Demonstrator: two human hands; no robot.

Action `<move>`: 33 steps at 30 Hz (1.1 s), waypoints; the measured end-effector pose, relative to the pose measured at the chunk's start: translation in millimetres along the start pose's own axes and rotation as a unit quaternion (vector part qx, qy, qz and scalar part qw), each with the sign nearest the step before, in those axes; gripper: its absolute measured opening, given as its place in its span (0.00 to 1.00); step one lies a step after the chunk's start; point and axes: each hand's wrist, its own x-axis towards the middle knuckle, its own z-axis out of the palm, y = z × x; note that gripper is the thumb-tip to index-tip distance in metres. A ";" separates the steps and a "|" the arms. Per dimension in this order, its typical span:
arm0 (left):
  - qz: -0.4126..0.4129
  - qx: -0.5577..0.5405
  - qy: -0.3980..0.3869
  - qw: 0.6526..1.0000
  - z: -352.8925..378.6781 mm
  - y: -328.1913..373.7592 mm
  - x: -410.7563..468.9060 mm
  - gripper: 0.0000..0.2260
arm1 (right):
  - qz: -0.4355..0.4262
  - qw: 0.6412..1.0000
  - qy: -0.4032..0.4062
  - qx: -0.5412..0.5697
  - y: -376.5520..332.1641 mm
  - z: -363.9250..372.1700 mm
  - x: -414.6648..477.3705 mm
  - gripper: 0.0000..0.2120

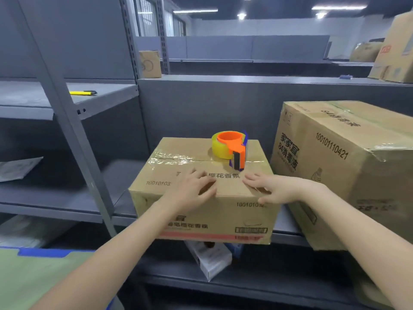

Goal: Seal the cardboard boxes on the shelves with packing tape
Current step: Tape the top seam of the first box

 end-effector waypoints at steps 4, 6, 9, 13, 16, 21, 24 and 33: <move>-0.051 -0.067 -0.064 0.994 -9.8 -27.6 13.8 0.20 | 0.007 0.995 0.099 0.002 -22.9 4.4 16.2 0.31; -0.085 -0.007 -0.085 0.993 -17.7 -53.3 14.6 0.22 | -0.011 0.988 0.149 0.038 -46.6 11.8 28.2 0.35; -0.112 0.014 -0.117 0.987 -29.4 -88.4 6.2 0.24 | -0.008 0.985 0.164 0.048 -71.2 20.8 48.0 0.36; -0.108 0.020 -0.124 0.986 -27.3 -99.1 -8.0 0.25 | -0.019 0.980 0.199 -0.012 -69.4 35.5 60.5 0.29; -0.146 0.051 -0.128 0.980 -24.0 -83.8 -15.5 0.25 | -0.056 0.980 0.189 -0.031 -51.7 35.0 58.4 0.27; -0.236 0.081 -0.116 0.961 -8.5 -16.7 -32.3 0.28 | -0.089 0.994 0.005 0.060 -8.3 -4.1 49.5 0.26; -0.228 0.103 -0.125 0.960 -11.4 0.5 -27.6 0.23 | -0.042 0.998 -0.038 0.042 -5.1 -26.0 42.8 0.28; -0.152 -0.037 -0.125 0.980 -37.2 -78.7 -1.8 0.22 | 0.040 0.998 0.036 -0.010 -145.1 5.9 63.2 0.43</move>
